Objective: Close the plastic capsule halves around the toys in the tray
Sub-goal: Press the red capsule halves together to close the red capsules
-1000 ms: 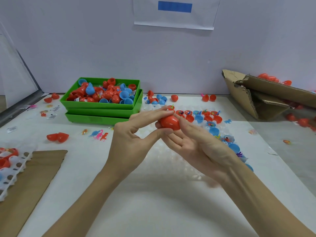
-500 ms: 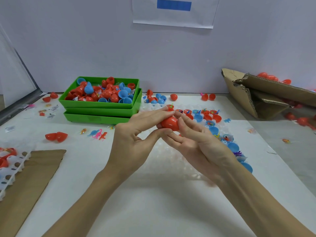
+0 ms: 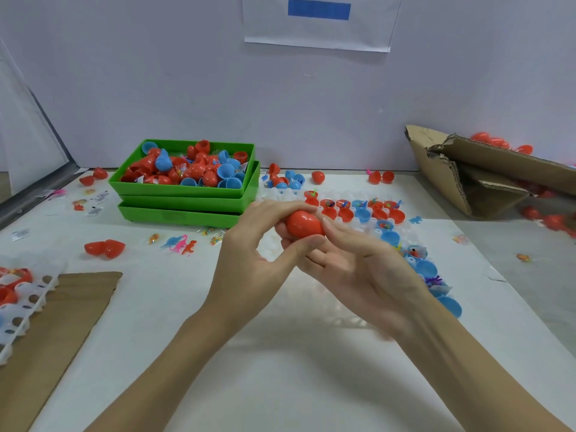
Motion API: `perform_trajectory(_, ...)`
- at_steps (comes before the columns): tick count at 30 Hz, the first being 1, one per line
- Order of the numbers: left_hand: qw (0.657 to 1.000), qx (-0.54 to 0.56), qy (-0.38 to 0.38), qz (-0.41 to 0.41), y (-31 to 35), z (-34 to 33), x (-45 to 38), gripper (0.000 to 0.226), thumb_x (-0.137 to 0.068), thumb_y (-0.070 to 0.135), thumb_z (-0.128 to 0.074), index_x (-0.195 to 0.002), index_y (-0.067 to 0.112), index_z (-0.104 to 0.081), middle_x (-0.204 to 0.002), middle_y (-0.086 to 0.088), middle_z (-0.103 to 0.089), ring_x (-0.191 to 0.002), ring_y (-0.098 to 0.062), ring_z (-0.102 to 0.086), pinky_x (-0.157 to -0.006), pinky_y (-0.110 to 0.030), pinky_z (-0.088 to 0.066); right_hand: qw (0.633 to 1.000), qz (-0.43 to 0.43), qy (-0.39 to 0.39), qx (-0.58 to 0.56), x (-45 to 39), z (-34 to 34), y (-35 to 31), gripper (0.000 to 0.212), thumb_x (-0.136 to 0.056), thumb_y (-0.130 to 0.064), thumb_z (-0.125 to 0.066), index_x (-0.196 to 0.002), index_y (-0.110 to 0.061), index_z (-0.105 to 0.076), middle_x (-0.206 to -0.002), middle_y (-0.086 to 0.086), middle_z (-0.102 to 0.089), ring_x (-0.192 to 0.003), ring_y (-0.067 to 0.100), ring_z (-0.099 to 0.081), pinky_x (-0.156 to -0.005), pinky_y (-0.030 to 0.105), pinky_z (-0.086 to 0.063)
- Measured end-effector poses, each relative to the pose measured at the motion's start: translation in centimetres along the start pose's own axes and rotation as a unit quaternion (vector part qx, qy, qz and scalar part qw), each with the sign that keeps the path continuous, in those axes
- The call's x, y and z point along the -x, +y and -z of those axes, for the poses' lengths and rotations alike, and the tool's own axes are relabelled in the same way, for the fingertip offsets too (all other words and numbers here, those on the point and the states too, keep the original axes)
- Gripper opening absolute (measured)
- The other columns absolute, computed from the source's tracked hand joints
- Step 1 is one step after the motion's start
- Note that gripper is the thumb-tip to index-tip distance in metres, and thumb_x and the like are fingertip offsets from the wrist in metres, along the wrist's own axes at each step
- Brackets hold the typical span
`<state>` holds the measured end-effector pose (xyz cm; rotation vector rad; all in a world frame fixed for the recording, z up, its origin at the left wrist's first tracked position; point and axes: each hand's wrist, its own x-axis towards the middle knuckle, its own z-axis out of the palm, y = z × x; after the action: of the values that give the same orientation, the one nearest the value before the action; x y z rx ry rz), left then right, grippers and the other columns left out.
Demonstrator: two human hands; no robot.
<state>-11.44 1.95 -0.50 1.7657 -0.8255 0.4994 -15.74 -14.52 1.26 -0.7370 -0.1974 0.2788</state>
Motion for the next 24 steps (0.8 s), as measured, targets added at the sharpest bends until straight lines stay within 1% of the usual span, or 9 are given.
perform_trajectory(2,0.999,-0.032,0.006,-0.022,-0.1,0.0,0.0,0.036,-0.092,0.033,-0.075,-0.121,0.013,-0.071,-0.115,0.005,-0.070,-0.115,-0.021,-0.062,-0.100,-0.034,-0.050,1.000,-0.006,-0.002,-0.011,0.0,0.0,0.1,0.035,-0.101,-0.009,-0.056,-0.133,0.003,-0.062,-0.138,0.025,-0.060,-0.133,0.037,-0.057,-0.107,0.040,-0.050)
perform_trajectory(4,0.997,-0.062,0.005,-0.038,-0.2,0.0,0.0,0.037,-0.093,0.034,-0.072,-0.122,0.011,-0.070,-0.115,0.003,-0.069,-0.113,-0.020,-0.062,-0.098,-0.041,-0.051,1.000,-0.006,0.000,-0.003,-0.1,0.0,0.1,0.034,-0.100,-0.011,-0.057,-0.131,0.001,-0.065,-0.138,0.024,-0.061,-0.132,0.036,-0.057,-0.107,0.039,-0.050)
perform_trajectory(6,0.995,-0.089,0.003,-0.050,-0.3,0.2,0.0,0.038,-0.095,0.036,-0.069,-0.123,0.011,-0.069,-0.116,0.004,-0.068,-0.113,-0.019,-0.061,-0.097,-0.042,-0.052,1.000,-0.006,0.002,0.002,-0.1,-0.1,0.2,0.033,-0.099,-0.014,-0.060,-0.128,-0.001,-0.068,-0.136,0.024,-0.062,-0.130,0.035,-0.059,-0.106,0.038,-0.051)
perform_trajectory(8,0.995,-0.087,0.000,-0.053,-0.3,0.3,0.0,0.037,-0.097,0.037,-0.069,-0.126,0.014,-0.067,-0.118,0.007,-0.066,-0.115,-0.017,-0.060,-0.099,-0.039,-0.051,1.000,-0.009,0.002,-0.008,-0.1,-0.2,0.3,0.031,-0.099,-0.014,-0.060,-0.126,-0.002,-0.070,-0.137,0.025,-0.061,-0.131,0.035,-0.059,-0.106,0.038,-0.051)
perform_trajectory(11,0.999,-0.030,-0.025,-0.020,-0.2,0.4,-0.1,0.035,-0.104,0.033,-0.059,-0.132,0.015,-0.065,-0.126,0.007,-0.067,-0.123,-0.018,-0.060,-0.105,-0.030,-0.048,1.000,-0.012,-0.003,-0.024,-0.1,0.0,0.1,0.032,-0.104,-0.012,-0.054,-0.132,0.001,-0.063,-0.144,0.026,-0.055,-0.136,0.035,-0.054,-0.111,0.039,-0.047)
perform_trajectory(14,0.995,0.074,-0.052,0.042,0.0,0.6,-0.2,0.032,-0.105,0.025,-0.054,-0.133,0.015,-0.066,-0.129,0.005,-0.069,-0.130,-0.020,-0.060,-0.107,-0.026,-0.048,1.000,-0.005,0.000,-0.019,-0.2,-0.1,-0.1,0.034,-0.107,-0.011,-0.052,-0.136,0.004,-0.057,-0.147,0.027,-0.052,-0.139,0.036,-0.051,-0.114,0.041,-0.044)
perform_trajectory(18,0.985,0.153,-0.049,0.069,0.2,0.8,-0.4,0.028,-0.100,0.021,-0.062,-0.128,0.017,-0.068,-0.125,0.003,-0.073,-0.127,-0.020,-0.063,-0.104,-0.025,-0.051,1.000,0.003,-0.001,0.003,-0.1,-0.1,-0.1,0.033,-0.103,-0.014,-0.058,-0.132,0.001,-0.063,-0.144,0.026,-0.056,-0.135,0.034,-0.055,-0.110,0.039,-0.048)
perform_trajectory(21,0.979,0.185,-0.041,0.077,0.3,1.0,-0.6,0.030,-0.097,0.020,-0.066,-0.126,0.014,-0.070,-0.122,0.002,-0.074,-0.125,-0.019,-0.065,-0.102,-0.022,-0.051,1.000,0.009,0.002,0.006,-0.1,-0.2,0.0,0.033,-0.101,-0.016,-0.061,-0.129,0.001,-0.065,-0.142,0.026,-0.058,-0.133,0.033,-0.057,-0.107,0.039,-0.050)
perform_trajectory(24,0.973,0.211,-0.037,0.089,0.3,1.1,-0.7,0.029,-0.093,0.019,-0.069,-0.122,0.016,-0.071,-0.120,0.002,-0.076,-0.122,-0.017,-0.067,-0.100,-0.021,-0.052,1.000,0.013,0.004,0.003,-0.2,-0.2,0.2,0.033,-0.101,-0.015,-0.061,-0.129,0.003,-0.065,-0.140,0.027,-0.059,-0.131,0.034,-0.059,-0.104,0.038,-0.052)
